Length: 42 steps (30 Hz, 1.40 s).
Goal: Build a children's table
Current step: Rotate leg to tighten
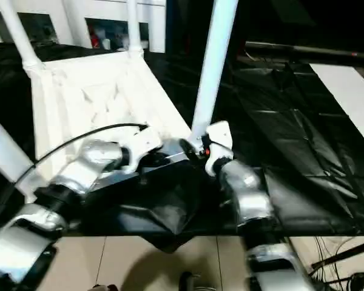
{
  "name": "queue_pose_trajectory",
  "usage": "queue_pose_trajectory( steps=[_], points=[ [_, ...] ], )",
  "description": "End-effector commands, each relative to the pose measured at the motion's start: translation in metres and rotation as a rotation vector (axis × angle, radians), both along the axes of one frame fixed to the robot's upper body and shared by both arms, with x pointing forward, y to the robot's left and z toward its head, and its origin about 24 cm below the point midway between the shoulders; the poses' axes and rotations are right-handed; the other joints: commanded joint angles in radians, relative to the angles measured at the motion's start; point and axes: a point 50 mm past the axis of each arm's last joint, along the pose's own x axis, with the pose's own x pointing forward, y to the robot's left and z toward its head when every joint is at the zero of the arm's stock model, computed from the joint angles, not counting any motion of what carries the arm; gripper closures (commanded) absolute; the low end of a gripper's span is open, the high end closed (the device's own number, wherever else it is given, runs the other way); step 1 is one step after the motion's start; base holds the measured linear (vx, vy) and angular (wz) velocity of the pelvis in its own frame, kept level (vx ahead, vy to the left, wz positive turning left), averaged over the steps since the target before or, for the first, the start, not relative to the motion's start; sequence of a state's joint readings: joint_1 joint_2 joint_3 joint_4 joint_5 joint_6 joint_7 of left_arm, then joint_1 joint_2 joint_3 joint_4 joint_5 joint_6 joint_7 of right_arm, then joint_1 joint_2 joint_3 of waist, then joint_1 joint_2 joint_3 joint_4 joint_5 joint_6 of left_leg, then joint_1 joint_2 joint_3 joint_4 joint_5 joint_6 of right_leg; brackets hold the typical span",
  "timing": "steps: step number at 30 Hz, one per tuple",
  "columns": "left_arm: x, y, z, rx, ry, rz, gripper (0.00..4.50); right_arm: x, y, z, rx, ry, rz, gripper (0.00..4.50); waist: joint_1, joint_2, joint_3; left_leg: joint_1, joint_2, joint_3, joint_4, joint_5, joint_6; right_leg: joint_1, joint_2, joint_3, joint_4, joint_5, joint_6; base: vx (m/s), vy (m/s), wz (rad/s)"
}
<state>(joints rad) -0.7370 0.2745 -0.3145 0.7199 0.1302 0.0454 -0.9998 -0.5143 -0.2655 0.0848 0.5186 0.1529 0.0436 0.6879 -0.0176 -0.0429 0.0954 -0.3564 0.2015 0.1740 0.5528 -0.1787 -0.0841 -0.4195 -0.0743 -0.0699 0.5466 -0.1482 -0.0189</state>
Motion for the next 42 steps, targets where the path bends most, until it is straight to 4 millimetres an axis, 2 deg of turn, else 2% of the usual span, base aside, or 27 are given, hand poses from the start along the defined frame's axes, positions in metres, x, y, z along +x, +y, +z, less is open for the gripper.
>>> queue_pose_trajectory(
  steps=[1, 3, 5, 6, 7, 8, 10, 12, 16, 17, 20, 23, 25, 26, 30, 31, 33, 34, 40, 42],
  points=[
    [-0.022, 0.012, -0.025, 0.084, 0.154, -0.148, 4.50, -0.011, -0.004, 0.002, -0.057, 0.022, 0.186, 0.62, 0.010, -0.001, -0.050, 0.000, 0.026, 0.001, -0.063, -0.277, 0.100, 0.046, -0.060, 0.044, -0.067, -0.416, -0.172, 0.000, 0.000, 0.00],
    [-0.028, 0.019, -0.023, 0.076, 0.184, -0.219, 4.50, -0.019, -0.011, 0.002, -0.085, 0.043, 0.283, 0.62, 0.016, 0.000, -0.049, 0.004, 0.029, 0.005, -0.060, -0.269, 0.106, 0.041, -0.058, 0.048, -0.062, -0.375, -0.193, 0.058, -0.018, 0.08],
    [-0.029, 0.022, -0.021, 0.067, 0.192, -0.235, 4.50, -0.022, -0.013, 0.002, -0.086, 0.057, 0.316, 0.62, 0.023, 0.000, -0.052, 0.011, 0.032, 0.012, -0.055, -0.254, 0.111, 0.037, -0.056, 0.053, -0.049, -0.305, -0.232, 0.076, -0.022, 0.12],
    [-0.031, 0.026, -0.017, 0.046, 0.199, -0.272, 4.50, -0.027, -0.017, 0.003, -0.098, 0.076, 0.379, 0.62, 0.022, 0.001, -0.055, 0.007, 0.032, 0.012, -0.055, -0.229, 0.112, 0.042, -0.056, 0.052, -0.041, -0.273, -0.241, 0.080, -0.022, 0.12],
    [-0.031, 0.026, -0.017, 0.046, 0.199, -0.272, 4.50, -0.027, -0.017, 0.003, -0.098, 0.076, 0.379, 0.62, 0.028, 0.001, -0.062, 0.003, 0.033, 0.013, -0.051, -0.168, 0.122, 0.052, -0.055, 0.051, -0.027, -0.182, -0.261, 0.076, -0.012, 0.06],
    [-0.032, 0.029, -0.014, 0.041, 0.207, -0.285, 4.50, -0.029, -0.019, 0.003, -0.108, 0.081, 0.397, 0.62, 0.027, 0.001, -0.063, 0.002, 0.032, 0.014, -0.049, -0.138, 0.131, 0.052, -0.053, 0.051, -0.021, -0.133, -0.270, 0.065, 0.004, 0.01],
    [-0.033, 0.031, -0.012, 0.035, 0.212, -0.301, 4.50, -0.030, -0.020, 0.003, -0.113, 0.088, 0.418, 0.62, 0.030, 0.002, -0.067, 0.000, 0.030, 0.016, -0.042, -0.059, 0.164, 0.060, -0.052, 0.051, -0.002, 0.009, -0.305, 0.061, 0.009, 0.00],
    [-0.034, 0.033, -0.011, 0.031, 0.216, -0.305, 4.50, -0.031, -0.021, 0.003, -0.117, 0.091, 0.431, 0.62, 0.032, 0.001, -0.066, -0.002, 0.029, 0.020, -0.038, -0.029, 0.184, 0.061, -0.050, 0.049, 0.002, 0.049, -0.314, 0.000, 0.000, 0.00],
    [-0.033, 0.034, -0.009, 0.030, 0.209, -0.303, 4.50, -0.032, -0.020, 0.002, -0.127, 0.100, 0.450, 0.62, 0.040, 0.000, -0.063, -0.003, 0.031, 0.024, -0.035, -0.082, 0.163, 0.057, -0.055, 0.051, -0.004, -0.056, -0.286, 0.000, 0.000, 0.00],
    [-0.033, 0.035, -0.008, 0.031, 0.208, -0.304, 4.50, -0.032, -0.020, 0.002, -0.134, 0.106, 0.465, 0.62, 0.042, 0.000, -0.057, -0.001, 0.032, 0.024, -0.039, -0.137, 0.138, 0.052, -0.055, 0.051, -0.015, -0.153, -0.264, 0.000, 0.000, 0.00],
    [-0.033, 0.036, -0.007, 0.028, 0.206, -0.306, 4.50, -0.034, -0.019, 0.001, -0.154, 0.116, 0.504, 0.62, 0.044, 0.001, -0.058, 0.001, 0.032, 0.022, -0.041, -0.163, 0.109, 0.050, -0.054, 0.052, -0.019, -0.204, -0.242, 0.000, 0.000, 0.00],
    [-0.032, 0.036, -0.007, 0.029, 0.204, -0.305, 4.50, -0.034, -0.019, 0.000, -0.162, 0.122, 0.511, 0.62, 0.046, 0.001, -0.061, 0.001, 0.031, 0.022, -0.039, -0.139, 0.111, 0.051, -0.053, 0.054, -0.013, -0.159, -0.246, 0.000, 0.000, 0.00],
    [-0.032, 0.037, -0.007, 0.030, 0.203, -0.304, 4.50, -0.034, -0.020, 0.000, -0.160, 0.125, 0.508, 0.94, 0.047, 0.000, -0.064, -0.001, 0.030, 0.023, -0.037, -0.105, 0.126, 0.053, -0.051, 0.053, -0.005, -0.095, -0.259, 0.000, 0.000, 0.00],
    [-0.032, 0.037, -0.007, 0.030, 0.203, -0.304, 4.50, -0.034, -0.020, 0.000, -0.156, 0.130, 0.504, 0.94, 0.047, -0.002, -0.064, -0.002, 0.030, 0.024, -0.036, -0.101, 0.130, 0.054, -0.051, 0.053, -0.005, -0.086, -0.262, 0.000, 0.000, 0.00],
    [-0.032, 0.037, -0.008, 0.033, 0.204, -0.302, 4.50, -0.034, -0.020, -0.002, -0.153, 0.141, 0.503, 1.14, 0.050, -0.001, -0.063, -0.002, 0.030, 0.024, -0.036, -0.110, 0.133, 0.054, -0.053, 0.052, -0.008, -0.119, -0.258, 0.000, 0.000, 0.00],
    [-0.032, 0.037, -0.008, 0.034, 0.205, -0.302, 4.50, -0.033, -0.020, -0.002, -0.152, 0.143, 0.502, 1.29, 0.049, -0.004, -0.064, -0.003, 0.030, 0.024, -0.035, -0.111, 0.131, 0.055, -0.053, 0.052, -0.008, -0.125, -0.257, 0.000, 0.000, 0.00],
    [-0.033, 0.038, -0.008, 0.034, 0.207, -0.301, 4.50, -0.033, -0.020, -0.002, -0.149, 0.147, 0.500, 1.39, 0.049, -0.003, -0.065, -0.003, 0.030, 0.023, -0.034, -0.101, 0.132, 0.055, -0.052, 0.052, -0.005, -0.112, -0.257, 0.000, 0.000, 0.00],
    [-0.033, 0.038, -0.008, 0.034, 0.208, -0.301, 4.50, -0.033, -0.020, -0.002, -0.149, 0.147, 0.500, 1.58, 0.049, -0.003, -0.065, -0.003, 0.029, 0.024, -0.034, -0.097, 0.135, 0.055, -0.052, 0.052, -0.005, -0.103, -0.259, 0.000, 0.000, 0.00],
    [-0.034, 0.039, -0.010, 0.044, 0.218, -0.301, 4.50, -0.033, -0.019, -0.005, -0.133, 0.154, 0.486, 1.74, 0.050, -0.003, -0.067, -0.003, 0.029, 0.024, -0.032, -0.089, 0.141, 0.056, -0.052, 0.051, -0.003, -0.090, -0.265, 0.000, 0.000, 0.00],
    [-0.033, 0.038, -0.014, 0.060, 0.221, -0.269, 4.50, -0.030, -0.017, -0.010, -0.097, 0.148, 0.397, 1.75, 0.047, -0.002, -0.066, -0.006, 0.028, 0.023, -0.033, -0.096, 0.133, 0.056, -0.053, 0.051, -0.005, -0.111, -0.260, 0.000, 0.000, 0.00]
  ],
)
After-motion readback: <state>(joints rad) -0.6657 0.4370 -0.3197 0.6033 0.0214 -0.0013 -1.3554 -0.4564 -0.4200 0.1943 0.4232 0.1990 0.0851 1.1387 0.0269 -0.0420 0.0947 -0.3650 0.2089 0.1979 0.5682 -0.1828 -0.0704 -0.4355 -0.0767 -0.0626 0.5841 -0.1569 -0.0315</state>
